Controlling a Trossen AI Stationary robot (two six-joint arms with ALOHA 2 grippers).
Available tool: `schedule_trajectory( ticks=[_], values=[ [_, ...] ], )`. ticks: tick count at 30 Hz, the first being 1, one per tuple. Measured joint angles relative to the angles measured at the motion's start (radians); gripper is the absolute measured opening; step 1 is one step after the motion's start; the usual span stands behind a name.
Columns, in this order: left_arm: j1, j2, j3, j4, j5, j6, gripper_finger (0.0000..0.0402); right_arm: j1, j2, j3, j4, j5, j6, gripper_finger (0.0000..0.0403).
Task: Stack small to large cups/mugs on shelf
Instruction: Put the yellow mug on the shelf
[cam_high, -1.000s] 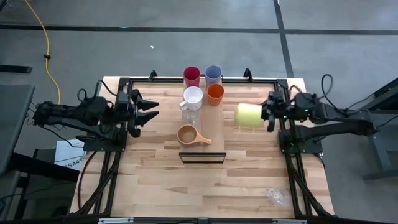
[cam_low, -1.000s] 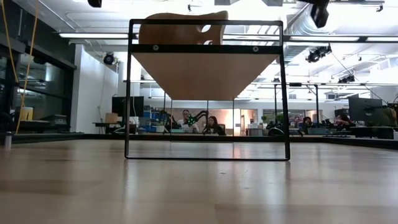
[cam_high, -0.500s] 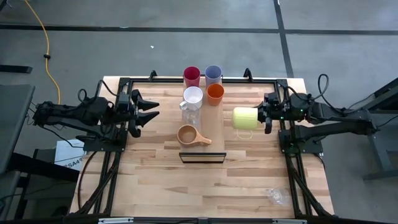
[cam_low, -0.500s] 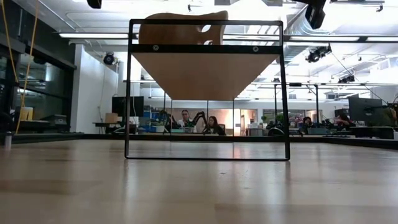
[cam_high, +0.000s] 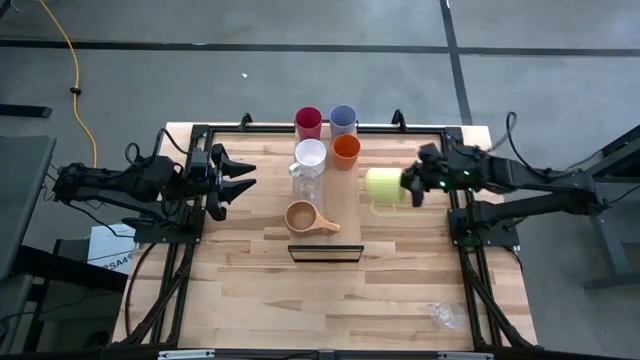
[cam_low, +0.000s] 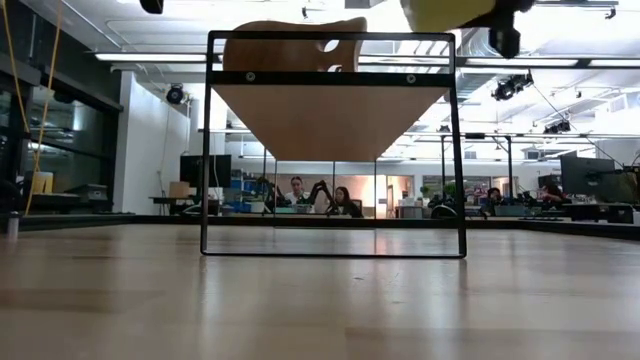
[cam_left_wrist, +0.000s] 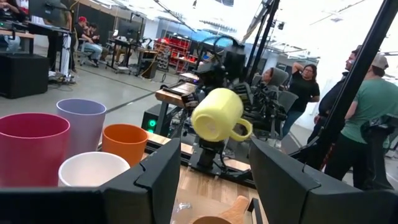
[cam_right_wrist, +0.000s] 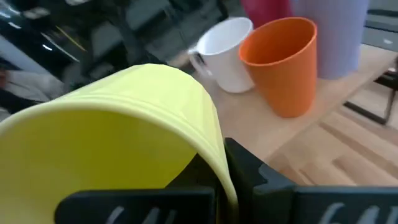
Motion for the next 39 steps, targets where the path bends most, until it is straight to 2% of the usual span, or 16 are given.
schedule_trajectory(
  ticks=[4,10,15,20,26,39],
  values=[
    [0.000,0.000,0.000,0.000,0.000,0.000,0.0179,-0.024,0.170,0.205,-0.142,-0.002,-0.028,0.0000],
    [0.000,0.000,0.000,0.000,0.000,0.000,0.0179,-0.075,0.461,0.539,-0.556,-0.009,-0.027,0.0000],
    [0.000,0.000,0.000,0.001,0.000,0.000,0.0179,-0.084,0.650,0.695,-0.736,-0.073,-0.019,0.0000],
    [0.000,0.000,0.000,0.001,0.000,0.000,0.0179,-0.085,0.781,0.779,-0.793,-0.081,0.010,0.0000],
    [0.000,0.000,0.000,0.001,0.000,0.000,0.0179,-0.085,0.873,0.831,-0.819,-0.099,0.045,0.0000],
    [0.000,0.000,0.000,0.003,0.001,0.000,0.0179,-0.090,0.898,0.831,-0.802,-0.102,0.049,0.0000]
  ],
)
